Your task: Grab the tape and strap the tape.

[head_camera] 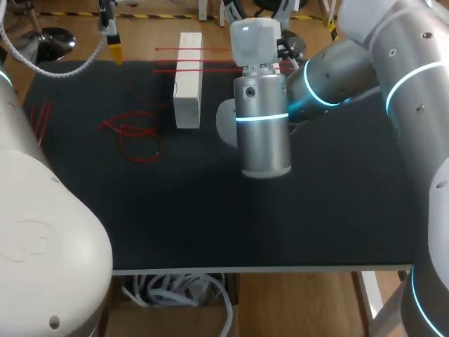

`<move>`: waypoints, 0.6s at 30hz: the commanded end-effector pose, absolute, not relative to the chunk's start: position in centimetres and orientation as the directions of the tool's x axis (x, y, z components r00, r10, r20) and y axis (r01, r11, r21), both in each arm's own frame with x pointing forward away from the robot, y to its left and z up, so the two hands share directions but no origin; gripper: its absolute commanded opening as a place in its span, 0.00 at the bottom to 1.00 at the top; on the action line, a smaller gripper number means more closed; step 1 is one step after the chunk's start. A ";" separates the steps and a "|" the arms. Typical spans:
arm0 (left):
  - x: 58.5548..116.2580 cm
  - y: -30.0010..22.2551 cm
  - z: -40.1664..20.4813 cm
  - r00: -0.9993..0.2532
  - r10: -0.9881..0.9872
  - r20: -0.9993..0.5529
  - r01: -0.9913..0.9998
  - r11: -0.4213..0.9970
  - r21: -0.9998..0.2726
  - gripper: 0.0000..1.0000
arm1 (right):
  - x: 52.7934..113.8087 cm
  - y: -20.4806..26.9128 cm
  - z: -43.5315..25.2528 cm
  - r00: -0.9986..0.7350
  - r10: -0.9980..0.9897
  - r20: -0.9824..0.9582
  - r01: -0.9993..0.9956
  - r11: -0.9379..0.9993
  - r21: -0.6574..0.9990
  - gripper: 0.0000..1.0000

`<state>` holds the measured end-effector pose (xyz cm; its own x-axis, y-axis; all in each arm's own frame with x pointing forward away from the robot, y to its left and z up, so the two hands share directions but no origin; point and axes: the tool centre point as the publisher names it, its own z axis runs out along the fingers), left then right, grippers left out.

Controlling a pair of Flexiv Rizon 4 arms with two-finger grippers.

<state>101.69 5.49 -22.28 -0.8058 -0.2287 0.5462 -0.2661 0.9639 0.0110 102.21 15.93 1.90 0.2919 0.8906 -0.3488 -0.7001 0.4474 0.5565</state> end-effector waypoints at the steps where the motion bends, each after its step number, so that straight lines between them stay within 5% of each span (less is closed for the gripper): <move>1: 102.4 5.5 -22.4 -0.756 -0.235 0.611 -0.270 0.962 0.036 0.59 | 102.0 15.8 2.4 0.288 0.890 -0.354 -0.697 0.448 0.560 1.00; 2: 102.4 5.5 -22.5 -0.747 -0.245 0.618 -0.271 0.961 0.054 1.00 | 102.0 15.8 2.4 0.288 0.890 -0.354 -0.697 0.448 0.560 1.00; 18: 102.4 5.5 -22.5 -0.747 -0.256 0.614 -0.283 0.958 0.056 1.00 | 102.0 15.8 2.4 0.288 0.890 -0.354 -0.697 0.448 0.560 1.00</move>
